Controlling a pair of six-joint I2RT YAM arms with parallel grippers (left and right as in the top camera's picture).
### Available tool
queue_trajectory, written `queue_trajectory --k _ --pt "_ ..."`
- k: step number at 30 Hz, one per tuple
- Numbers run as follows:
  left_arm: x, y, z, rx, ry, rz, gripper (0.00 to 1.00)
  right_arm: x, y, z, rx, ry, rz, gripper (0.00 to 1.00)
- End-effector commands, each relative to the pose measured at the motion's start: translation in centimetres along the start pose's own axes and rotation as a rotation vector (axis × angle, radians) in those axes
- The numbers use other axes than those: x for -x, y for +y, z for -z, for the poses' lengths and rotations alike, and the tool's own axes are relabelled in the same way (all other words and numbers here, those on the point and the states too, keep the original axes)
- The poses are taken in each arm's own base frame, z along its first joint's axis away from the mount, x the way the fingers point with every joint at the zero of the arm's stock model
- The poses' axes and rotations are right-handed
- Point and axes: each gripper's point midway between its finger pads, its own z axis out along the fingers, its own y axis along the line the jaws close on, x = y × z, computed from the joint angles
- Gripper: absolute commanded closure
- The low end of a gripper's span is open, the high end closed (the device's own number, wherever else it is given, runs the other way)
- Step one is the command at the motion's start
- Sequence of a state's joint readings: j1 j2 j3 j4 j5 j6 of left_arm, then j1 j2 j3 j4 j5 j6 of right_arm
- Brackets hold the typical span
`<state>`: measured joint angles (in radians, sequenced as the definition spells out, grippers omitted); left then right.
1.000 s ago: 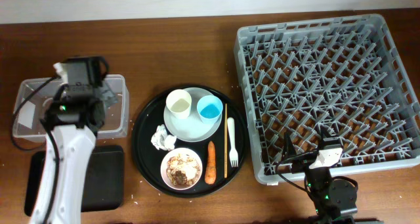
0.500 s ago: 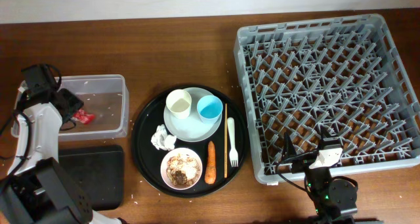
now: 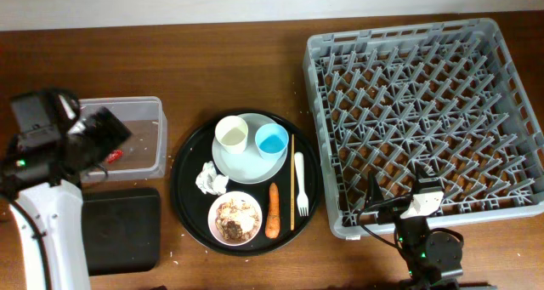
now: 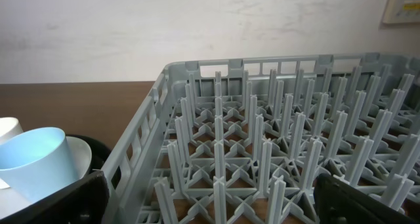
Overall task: Sort waste into correct bins and load items into the dishwasher rack
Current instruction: 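Reach the left gripper to the crumpled tissue and grasp it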
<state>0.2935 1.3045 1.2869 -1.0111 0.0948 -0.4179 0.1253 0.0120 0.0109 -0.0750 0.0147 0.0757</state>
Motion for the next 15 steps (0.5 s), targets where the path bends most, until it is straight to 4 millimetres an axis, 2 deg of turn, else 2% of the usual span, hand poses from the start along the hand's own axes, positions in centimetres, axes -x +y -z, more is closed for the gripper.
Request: queue_trajectory --k 1,6,10,15 --pt "-4.0 -2.1 0.2 -0.029 0.131 -0.114 0.13 -0.2 0.0 0.0 0.000 0.004 -0.004 0.01" --pt "-10.2 -5.5 -0.8 -0.069 0.267 -0.313 0.13 -0.2 0.0 0.0 0.000 0.004 -0.004 0.01" --pt "-14.2 -6.9 -1.7 -0.091 0.337 -0.429 0.16 -0.2 0.0 0.0 0.000 0.004 -0.004 0.01" --pt "-17.6 -8.3 -3.2 -0.136 0.358 -0.536 0.20 -0.2 0.0 0.0 0.000 0.004 -0.004 0.01"
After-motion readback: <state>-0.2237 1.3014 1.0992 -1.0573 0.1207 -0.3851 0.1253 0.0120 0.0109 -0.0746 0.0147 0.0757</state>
